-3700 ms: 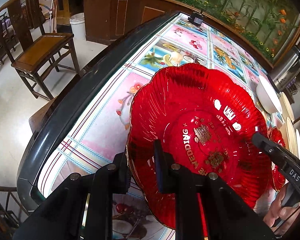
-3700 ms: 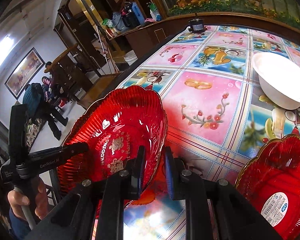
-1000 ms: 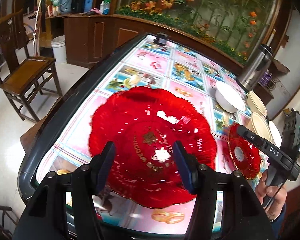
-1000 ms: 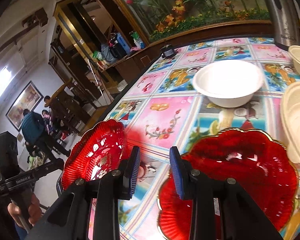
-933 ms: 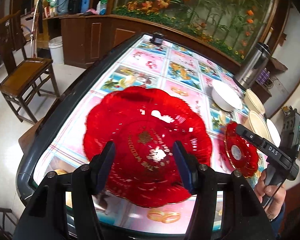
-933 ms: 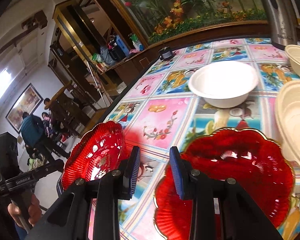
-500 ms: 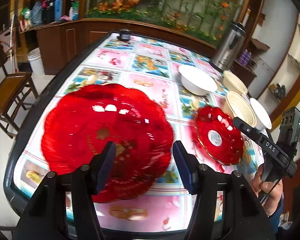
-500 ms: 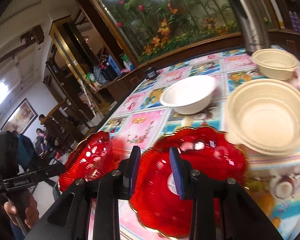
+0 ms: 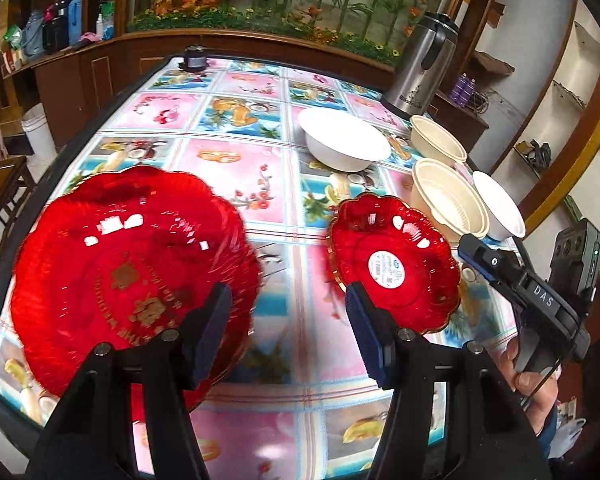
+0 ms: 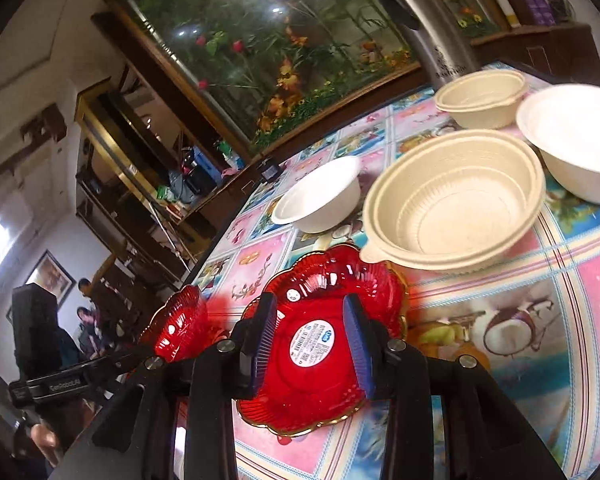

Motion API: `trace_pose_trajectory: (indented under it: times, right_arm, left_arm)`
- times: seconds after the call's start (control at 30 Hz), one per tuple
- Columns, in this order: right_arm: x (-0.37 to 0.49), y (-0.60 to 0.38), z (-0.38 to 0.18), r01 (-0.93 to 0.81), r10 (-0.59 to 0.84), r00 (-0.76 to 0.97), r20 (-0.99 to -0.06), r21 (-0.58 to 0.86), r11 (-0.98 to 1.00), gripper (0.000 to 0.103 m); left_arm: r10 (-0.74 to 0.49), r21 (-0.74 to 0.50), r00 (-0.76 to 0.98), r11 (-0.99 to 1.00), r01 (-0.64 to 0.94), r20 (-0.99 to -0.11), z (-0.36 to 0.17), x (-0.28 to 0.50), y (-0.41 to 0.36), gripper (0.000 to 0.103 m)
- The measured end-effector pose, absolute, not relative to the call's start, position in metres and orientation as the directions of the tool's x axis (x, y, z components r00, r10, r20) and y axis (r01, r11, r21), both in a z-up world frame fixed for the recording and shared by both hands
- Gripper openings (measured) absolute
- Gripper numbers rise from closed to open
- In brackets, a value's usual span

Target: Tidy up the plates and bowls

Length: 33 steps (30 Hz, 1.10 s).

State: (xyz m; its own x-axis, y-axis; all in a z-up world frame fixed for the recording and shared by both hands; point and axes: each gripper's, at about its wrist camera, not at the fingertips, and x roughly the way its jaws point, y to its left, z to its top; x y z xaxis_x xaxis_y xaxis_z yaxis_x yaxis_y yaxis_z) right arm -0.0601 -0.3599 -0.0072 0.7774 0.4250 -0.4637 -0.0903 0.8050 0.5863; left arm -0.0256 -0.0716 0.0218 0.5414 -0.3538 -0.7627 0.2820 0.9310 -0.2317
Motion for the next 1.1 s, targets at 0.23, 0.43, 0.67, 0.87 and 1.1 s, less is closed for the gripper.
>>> trace_pose_trajectory:
  times: [0.23,0.43,0.67,0.87,1.1]
  right_arm:
    - [-0.063,-0.374,-0.012,-0.059,0.422,0.775,-0.470,0.612,0.788,0.037]
    - [-0.070,-0.387,-0.020,0.024,0.381,0.763,-0.522,0.612,0.790,0.037]
    - [-0.066,-0.393,-0.033,0.085,0.379,0.721,-0.580,0.617,0.782,0.037]
    - [-0.059,-0.386,-0.037,0.081,0.405,0.680,-0.611,0.612,0.786,0.027]
    - [-0.058,-0.383,-0.039,0.079,0.415,0.665,-0.622,0.610,0.788,0.013]
  left_arm:
    - [-0.361,-0.228,0.517,0.925,0.303,-0.776,0.017,-0.015,-0.093,0.058]
    - [-0.361,-0.221,0.501,0.922,0.317,-0.786,0.013,-0.004,-0.110,0.058]
    - [-0.343,-0.211,0.481,0.928,0.308,-0.807,0.002,0.014,-0.128,0.058]
    - [-0.323,-0.187,0.476,0.932,0.312,-0.818,-0.008,0.029,-0.140,0.058]
    - [-0.290,-0.148,0.474,0.938,0.314,-0.831,-0.022,0.041,-0.149,0.055]
